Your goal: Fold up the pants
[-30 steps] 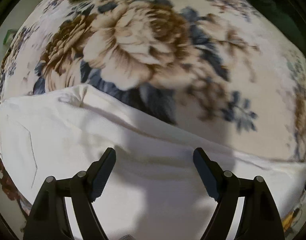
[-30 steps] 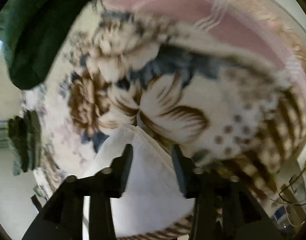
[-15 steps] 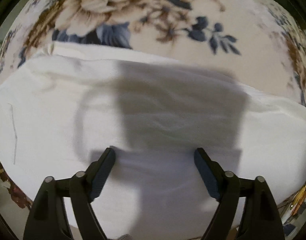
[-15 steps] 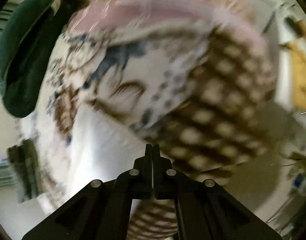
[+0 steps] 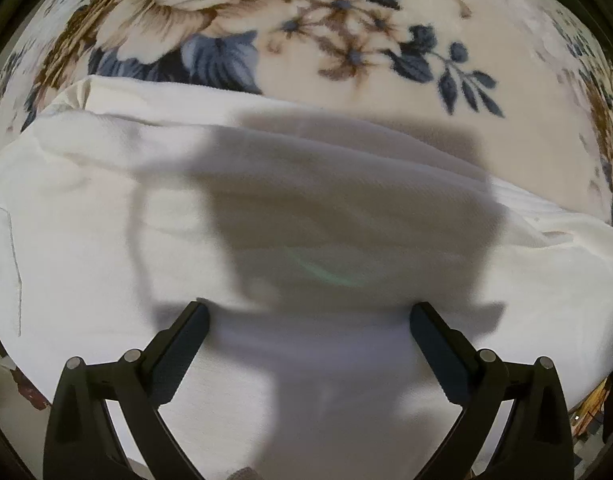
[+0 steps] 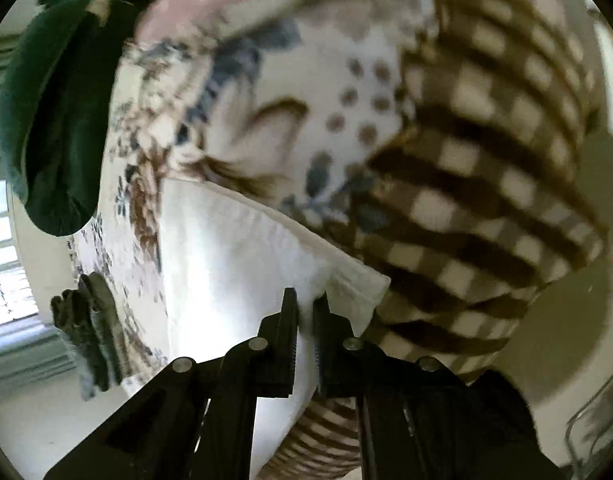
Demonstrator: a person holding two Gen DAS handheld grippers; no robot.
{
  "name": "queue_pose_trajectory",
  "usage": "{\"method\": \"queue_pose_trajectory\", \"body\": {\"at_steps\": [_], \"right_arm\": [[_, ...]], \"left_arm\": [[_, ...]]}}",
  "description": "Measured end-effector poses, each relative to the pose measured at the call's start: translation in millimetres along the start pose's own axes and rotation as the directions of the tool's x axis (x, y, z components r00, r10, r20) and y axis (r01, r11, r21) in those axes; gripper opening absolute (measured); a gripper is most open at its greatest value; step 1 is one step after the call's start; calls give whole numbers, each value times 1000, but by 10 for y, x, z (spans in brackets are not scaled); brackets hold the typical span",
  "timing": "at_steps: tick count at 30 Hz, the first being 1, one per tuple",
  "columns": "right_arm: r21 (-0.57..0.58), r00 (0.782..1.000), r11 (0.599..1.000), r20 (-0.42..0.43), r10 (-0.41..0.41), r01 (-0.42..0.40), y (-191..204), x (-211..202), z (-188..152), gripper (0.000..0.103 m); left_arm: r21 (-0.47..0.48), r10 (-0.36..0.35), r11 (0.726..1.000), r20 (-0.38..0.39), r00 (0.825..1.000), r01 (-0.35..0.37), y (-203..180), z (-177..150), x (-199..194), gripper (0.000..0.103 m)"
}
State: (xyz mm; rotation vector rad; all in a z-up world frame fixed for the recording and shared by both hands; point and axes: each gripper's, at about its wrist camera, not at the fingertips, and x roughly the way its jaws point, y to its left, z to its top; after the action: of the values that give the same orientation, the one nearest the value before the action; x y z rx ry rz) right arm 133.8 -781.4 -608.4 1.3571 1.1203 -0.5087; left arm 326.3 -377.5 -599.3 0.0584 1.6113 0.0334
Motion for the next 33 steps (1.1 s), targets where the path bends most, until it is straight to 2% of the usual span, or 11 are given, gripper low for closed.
{"method": "queue_pose_trajectory", "body": {"at_steps": [4, 9, 12, 14, 15, 17, 24, 25, 26, 29, 33], "right_arm": [[-14, 999, 999, 20, -48, 48, -36, -46, -152, 8], [57, 998, 997, -21, 59, -58, -360, -52, -2, 40], [66, 993, 992, -50, 110, -107, -430, 52, -24, 44], [93, 976, 976, -79, 203, -196, -482, 229, -37, 44], [105, 953, 952, -72, 296, -288, -491, 313, -44, 44], [94, 928, 926, -37, 370, -366, -467, 387, -44, 46], [62, 869, 868, -25, 495, -492, -197, 795, 54, 44], [55, 873, 872, -9, 488, -487, -144, 821, 63, 40], [27, 881, 881, 5, 473, -473, -66, 826, 68, 15], [-29, 905, 906, 46, 423, -422, 90, 623, 57, 12], [-81, 914, 915, 72, 400, -395, 491, 283, -127, 11]], "left_arm": [[11, -10, 1000, 4, 1000, 10, -13, 69, 7, 103], [0, -3, 1000, 2, 1000, 3, 1, 61, 68, 103], [2, -4, 1000, 6, 1000, 4, 5, 7, 59, 103], [4, -8, 1000, 15, 1000, 8, 12, -4, 60, 103], [4, -7, 1000, 16, 1000, 7, 25, -10, 51, 103], [6, -7, 1000, 26, 1000, 7, 8, -2, 64, 103], [3, -2, 1000, -5, 1000, 2, -24, 33, 62, 103], [4, -3, 1000, -14, 1000, 3, -29, 64, 63, 103], [3, -5, 1000, -20, 1000, 5, -37, 99, 70, 103], [-11, -47, 999, 6, 999, 47, -2, 123, -71, 103], [-77, -160, 983, 65, 985, 164, 154, 113, -303, 103]]}}
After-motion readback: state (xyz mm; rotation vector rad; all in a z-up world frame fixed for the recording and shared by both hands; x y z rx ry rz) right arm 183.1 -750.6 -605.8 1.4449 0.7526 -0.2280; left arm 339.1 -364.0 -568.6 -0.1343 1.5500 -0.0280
